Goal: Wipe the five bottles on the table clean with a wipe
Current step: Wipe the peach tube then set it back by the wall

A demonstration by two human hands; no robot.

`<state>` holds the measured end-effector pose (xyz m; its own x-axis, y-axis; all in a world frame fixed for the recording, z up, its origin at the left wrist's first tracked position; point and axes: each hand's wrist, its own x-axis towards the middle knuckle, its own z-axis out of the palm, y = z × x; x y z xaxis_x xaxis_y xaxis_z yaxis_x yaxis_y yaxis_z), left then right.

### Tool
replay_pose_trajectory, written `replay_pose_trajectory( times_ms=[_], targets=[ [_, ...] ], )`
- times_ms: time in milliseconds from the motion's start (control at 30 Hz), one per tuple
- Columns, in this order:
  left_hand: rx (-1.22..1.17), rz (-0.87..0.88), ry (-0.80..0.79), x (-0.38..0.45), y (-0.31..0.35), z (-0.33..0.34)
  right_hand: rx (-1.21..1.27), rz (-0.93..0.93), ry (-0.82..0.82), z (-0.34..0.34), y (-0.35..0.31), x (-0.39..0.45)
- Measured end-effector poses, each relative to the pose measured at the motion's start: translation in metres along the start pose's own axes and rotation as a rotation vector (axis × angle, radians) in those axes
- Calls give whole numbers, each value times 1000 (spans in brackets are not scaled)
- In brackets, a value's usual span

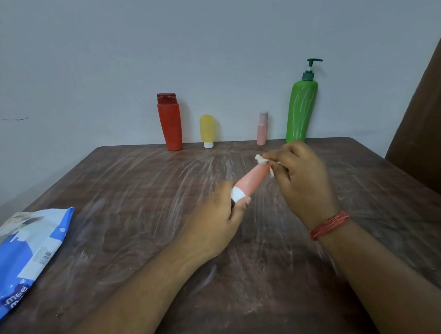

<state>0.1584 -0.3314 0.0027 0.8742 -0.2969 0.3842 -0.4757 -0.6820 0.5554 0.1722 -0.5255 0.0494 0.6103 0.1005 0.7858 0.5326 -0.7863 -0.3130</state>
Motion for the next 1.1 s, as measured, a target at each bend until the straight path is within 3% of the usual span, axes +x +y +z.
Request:
replay_pose_trajectory(
  times_ms=[100, 300, 500, 667, 767, 933, 1100],
  targets=[
    [26, -13, 9, 0, -1, 0, 48, 3, -37, 2, -6, -2],
    [90, 7, 68, 0, -5, -8, -79, -384, -279, 5, -28, -8],
    [382, 112, 106, 3, 0, -10, -181, -198, -209, 1, -18, -3],
    [364, 141, 106, -1, 5, -13, -128, -320, -301, 6, -20, -6],
    [448, 122, 99, 1, 5, -13, -177, -207, -269, 7, -2, -1],
    [393, 124, 122, 2, 8, -13, -155, -21, -215, 5, 12, -1],
    [292, 123, 163, 1, 3, -17, 1, -286, -231, 9, -23, -8]
  ],
)
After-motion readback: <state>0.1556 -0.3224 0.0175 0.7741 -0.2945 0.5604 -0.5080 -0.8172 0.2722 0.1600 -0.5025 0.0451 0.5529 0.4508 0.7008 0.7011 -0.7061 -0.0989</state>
